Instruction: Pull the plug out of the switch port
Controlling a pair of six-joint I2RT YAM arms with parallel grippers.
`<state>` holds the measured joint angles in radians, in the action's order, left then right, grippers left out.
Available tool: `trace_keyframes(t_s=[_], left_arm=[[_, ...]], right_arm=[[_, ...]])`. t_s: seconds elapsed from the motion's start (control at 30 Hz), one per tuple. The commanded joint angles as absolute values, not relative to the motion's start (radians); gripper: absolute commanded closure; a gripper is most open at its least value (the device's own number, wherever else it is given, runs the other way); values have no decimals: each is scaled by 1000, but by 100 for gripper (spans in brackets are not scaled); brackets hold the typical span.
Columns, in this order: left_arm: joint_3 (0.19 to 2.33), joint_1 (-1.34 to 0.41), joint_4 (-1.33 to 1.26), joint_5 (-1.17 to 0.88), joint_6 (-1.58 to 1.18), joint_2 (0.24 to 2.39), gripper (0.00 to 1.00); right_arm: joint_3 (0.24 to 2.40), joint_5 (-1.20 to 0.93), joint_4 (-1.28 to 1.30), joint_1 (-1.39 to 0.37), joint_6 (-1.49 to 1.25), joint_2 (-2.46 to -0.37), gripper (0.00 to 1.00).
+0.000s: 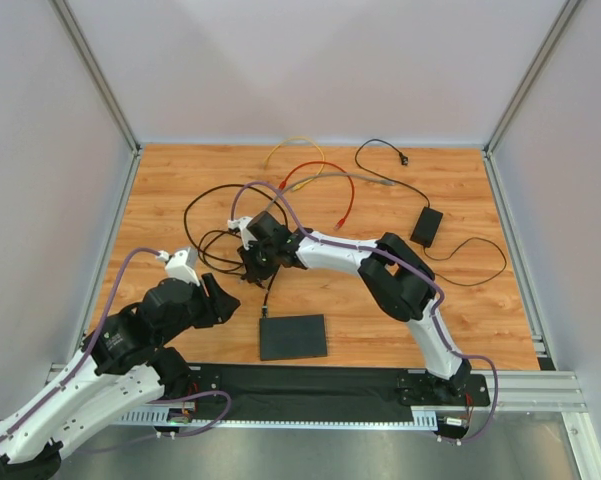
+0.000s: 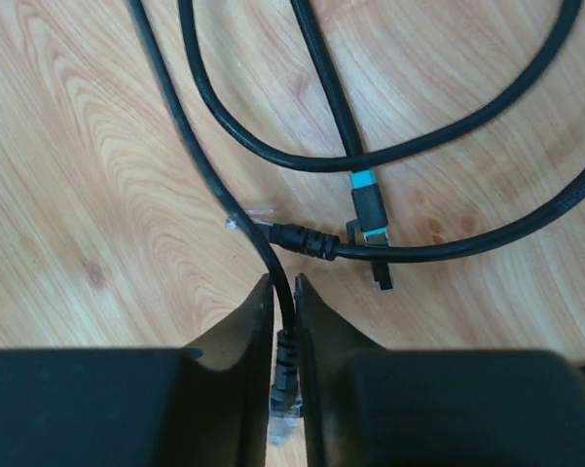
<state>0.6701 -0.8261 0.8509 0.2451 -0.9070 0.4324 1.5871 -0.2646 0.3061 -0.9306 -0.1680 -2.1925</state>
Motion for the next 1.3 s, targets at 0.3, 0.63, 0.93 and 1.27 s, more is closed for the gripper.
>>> trace_keyframes(t_s=[0.3, 0.63, 0.93, 1.27], left_arm=[[684, -828, 894, 276, -900, 397, 44], [693, -830, 917, 321, -905, 373, 43], [703, -830, 943, 359, -913, 347, 43], [687, -828, 928, 342, -916, 360, 44]], right_arm=[[1551, -351, 128, -934, -230, -1968, 100], [1375, -472, -135, -853, -409, -1679, 100], [1381, -466, -172, -779, -457, -1500, 100], [1427, -24, 88, -715, -293, -1401, 100]])
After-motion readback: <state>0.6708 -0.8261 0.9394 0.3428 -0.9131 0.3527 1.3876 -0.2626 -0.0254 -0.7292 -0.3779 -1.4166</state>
